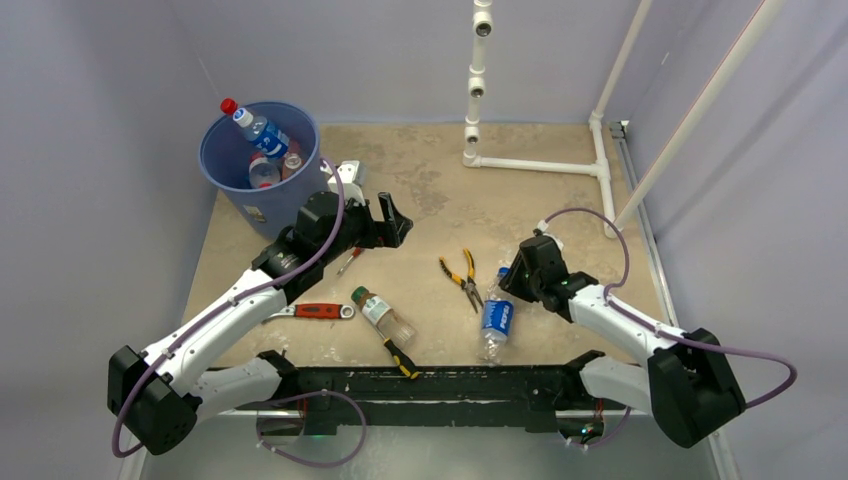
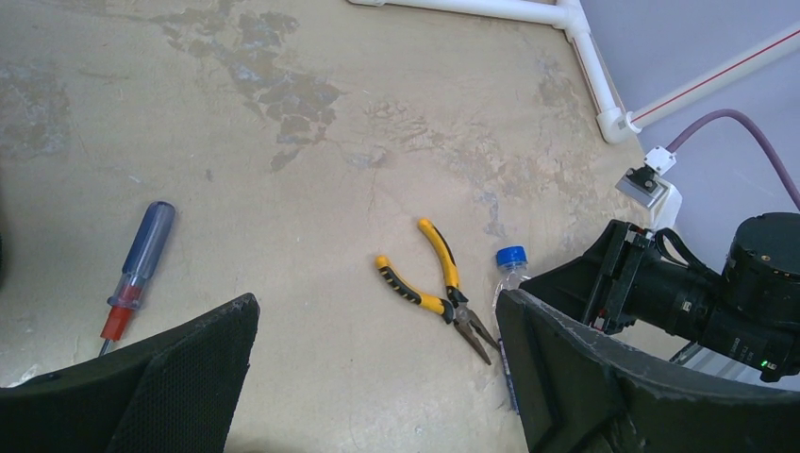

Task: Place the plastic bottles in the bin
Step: Pick up the plastic bottle from the corner of the board.

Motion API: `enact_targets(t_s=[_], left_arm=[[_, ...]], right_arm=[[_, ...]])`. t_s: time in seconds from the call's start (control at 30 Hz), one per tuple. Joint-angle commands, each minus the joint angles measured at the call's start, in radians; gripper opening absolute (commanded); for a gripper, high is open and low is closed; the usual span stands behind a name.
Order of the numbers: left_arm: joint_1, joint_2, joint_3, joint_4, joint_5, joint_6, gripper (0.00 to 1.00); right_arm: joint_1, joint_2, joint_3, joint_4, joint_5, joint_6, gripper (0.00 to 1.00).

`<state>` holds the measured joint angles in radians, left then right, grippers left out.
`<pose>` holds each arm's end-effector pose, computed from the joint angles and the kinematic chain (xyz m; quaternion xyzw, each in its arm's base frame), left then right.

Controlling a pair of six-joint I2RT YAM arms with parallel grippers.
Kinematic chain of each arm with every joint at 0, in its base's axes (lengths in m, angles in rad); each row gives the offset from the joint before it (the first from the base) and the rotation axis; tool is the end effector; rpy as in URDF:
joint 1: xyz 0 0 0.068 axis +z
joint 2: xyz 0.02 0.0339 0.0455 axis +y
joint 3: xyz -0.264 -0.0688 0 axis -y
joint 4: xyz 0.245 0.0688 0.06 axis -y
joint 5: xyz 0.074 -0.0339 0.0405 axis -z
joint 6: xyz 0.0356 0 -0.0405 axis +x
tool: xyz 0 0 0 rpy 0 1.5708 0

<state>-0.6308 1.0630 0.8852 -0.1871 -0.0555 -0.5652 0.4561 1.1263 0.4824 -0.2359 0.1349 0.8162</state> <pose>0.1996 -0.1433 0.3208 0.0113 0.8234 -0.3002 0.4813 0.1889 0.0874 0.1685 0.1906 0.9195 0.1497 0.3095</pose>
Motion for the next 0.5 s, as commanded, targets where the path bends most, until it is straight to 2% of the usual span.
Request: enact_targets(t_s=[0.0, 0.2, 0.3, 0.47], left_arm=[[-0.007, -0.01, -0.003, 0.04, 0.02, -0.014, 0.96], [-0.007, -0.017, -0.005, 0.04, 0.019, -0.013, 0.96], [-0.006, -0.013, -0.005, 0.041, 0.019, -0.014, 0.96], [-0.006, -0.009, -0.002, 0.039, 0.016, -0.014, 0.96]], right_arm=[[-0.003, 0.027, 0.013, -0.006, -0.002, -0.022, 0.3], [-0.002, 0.023, 0.016, 0.007, -0.006, -0.028, 0.12], [-0.002, 0.01, 0.031, 0.021, 0.0, -0.029, 0.0], [-0.002, 0.006, 0.106, -0.007, 0.031, -0.057, 0.0]])
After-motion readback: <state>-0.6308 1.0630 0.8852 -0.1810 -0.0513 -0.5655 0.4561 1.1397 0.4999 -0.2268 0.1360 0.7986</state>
